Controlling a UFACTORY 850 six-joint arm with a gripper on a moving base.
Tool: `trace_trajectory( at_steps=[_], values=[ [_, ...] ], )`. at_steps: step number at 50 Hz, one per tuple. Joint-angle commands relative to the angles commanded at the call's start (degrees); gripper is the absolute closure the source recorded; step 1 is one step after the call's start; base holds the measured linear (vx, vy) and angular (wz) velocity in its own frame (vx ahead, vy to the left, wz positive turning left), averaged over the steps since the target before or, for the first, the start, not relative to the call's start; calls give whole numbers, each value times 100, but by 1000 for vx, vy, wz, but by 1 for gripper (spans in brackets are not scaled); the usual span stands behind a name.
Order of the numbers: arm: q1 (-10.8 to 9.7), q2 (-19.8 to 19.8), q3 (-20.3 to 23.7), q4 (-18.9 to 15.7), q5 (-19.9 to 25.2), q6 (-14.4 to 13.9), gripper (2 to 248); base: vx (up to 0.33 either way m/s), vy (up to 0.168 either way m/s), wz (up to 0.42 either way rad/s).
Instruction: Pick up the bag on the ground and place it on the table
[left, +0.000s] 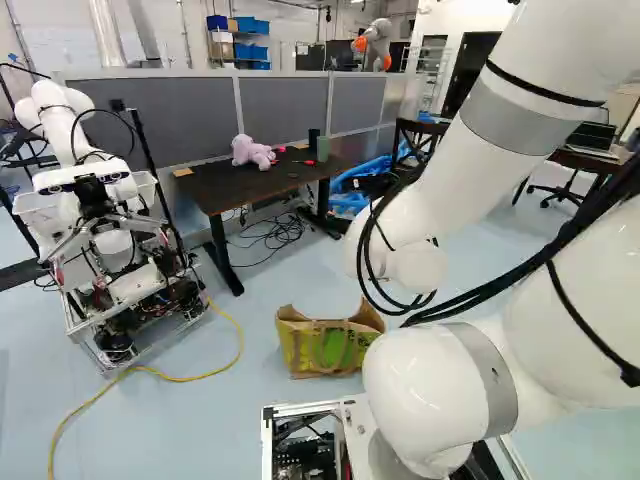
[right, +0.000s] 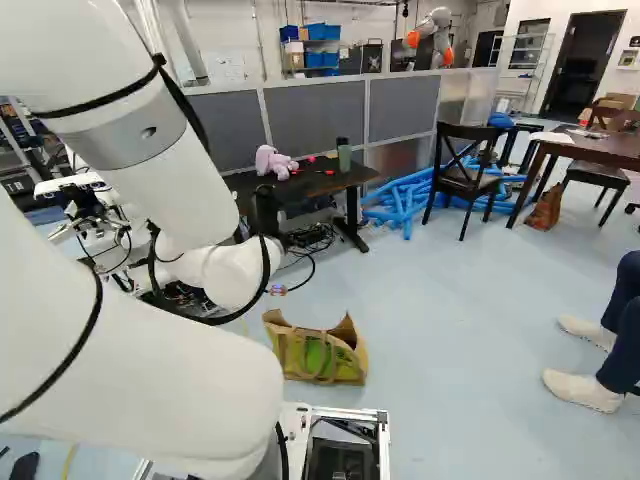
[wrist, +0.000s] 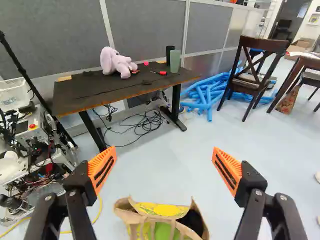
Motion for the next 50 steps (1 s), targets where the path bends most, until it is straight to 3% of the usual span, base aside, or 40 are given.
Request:
trace_trajectory(
  at_steps=[28, 50],
  values=[
    [0, -515, -445, 0, -151, 0, 3, 9, 0, -1],
    [0, -1452, -1031, -141, -545, 0, 3, 0, 0, 0]
  ],
)
